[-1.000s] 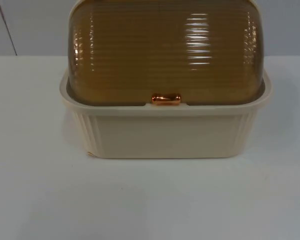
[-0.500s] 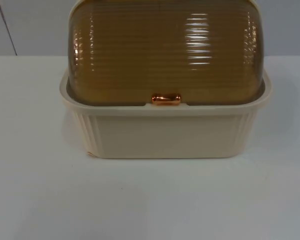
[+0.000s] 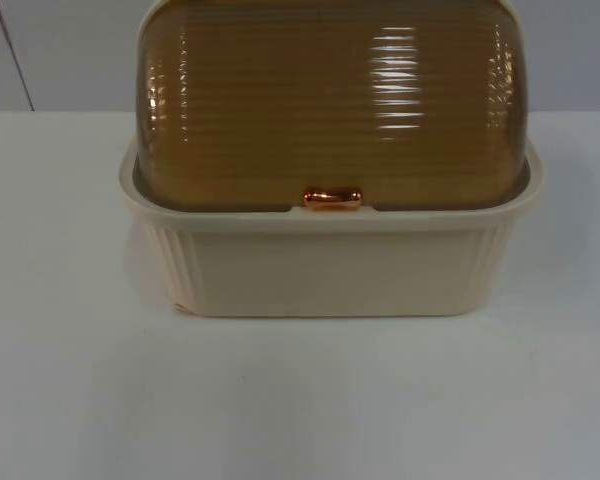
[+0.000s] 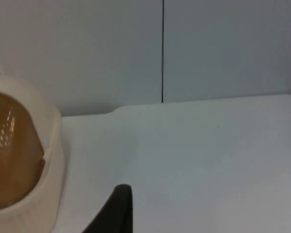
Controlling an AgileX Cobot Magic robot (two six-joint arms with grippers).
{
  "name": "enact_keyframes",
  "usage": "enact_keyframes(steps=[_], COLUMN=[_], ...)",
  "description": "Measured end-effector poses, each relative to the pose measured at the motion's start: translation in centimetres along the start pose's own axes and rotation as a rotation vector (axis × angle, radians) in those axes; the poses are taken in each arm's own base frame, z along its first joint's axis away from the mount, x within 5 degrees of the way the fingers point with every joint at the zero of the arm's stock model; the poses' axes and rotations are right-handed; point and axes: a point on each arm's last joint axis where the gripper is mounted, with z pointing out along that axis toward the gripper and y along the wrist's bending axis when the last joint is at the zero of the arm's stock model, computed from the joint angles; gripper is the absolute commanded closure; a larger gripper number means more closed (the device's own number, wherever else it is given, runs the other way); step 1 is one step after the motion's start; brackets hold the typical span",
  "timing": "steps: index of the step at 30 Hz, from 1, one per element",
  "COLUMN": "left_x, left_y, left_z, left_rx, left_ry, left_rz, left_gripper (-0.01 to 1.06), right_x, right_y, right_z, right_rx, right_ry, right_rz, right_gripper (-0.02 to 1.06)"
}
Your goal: Open the box lid with the left hand, place the block into the box with the right hand, then close the box lid with the left hand.
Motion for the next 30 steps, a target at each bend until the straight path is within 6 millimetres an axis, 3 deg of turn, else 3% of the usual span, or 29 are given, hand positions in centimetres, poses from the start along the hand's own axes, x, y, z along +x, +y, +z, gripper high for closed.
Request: enact_keyframes(steps=[3,8,10,14,20,24,30], left_x=[-2.4,-4.8,-4.9,-5.3,-5.0,-4.9,-4.9], left_y=[-0.4,-0.8,-0.9,-1.4,-2.1,-3.4,-7.2], left_z=[1.5,4.0,4.4,7.2,10.8,12.7,15.2], left_rx=[0.032,0.048,0.051,0.061,0.084,0.149,0.293], left_ry=[-0.008,-0.037,-0.032,0.011,0.111,0.127,0.091], left_rz=[-0.016,-0.014,-0.011,0.035,0.128,0.186,0.307], left_gripper=[0.12,0.12,0.12,0.12,0.12,0.12,0.12], right_x=[-1.7,-4.0,-4.4,-5.5,-6.3,-6.5,-6.6], right_y=[0.0,0.1,0.1,0.4,0.5,0.5,0.5], right_z=[1.4,3.8,4.5,6.6,7.1,7.0,7.0], right_rx=[0.017,0.051,0.053,0.054,0.049,0.046,0.045], right_ry=[-0.013,-0.054,-0.049,-0.014,-0.028,-0.047,-0.049], right_rz=[-0.024,-0.013,-0.011,-0.012,-0.009,-0.009,-0.009], right_gripper=[0.0,0.0,0.0,0.0,0.0,0.0,0.0])
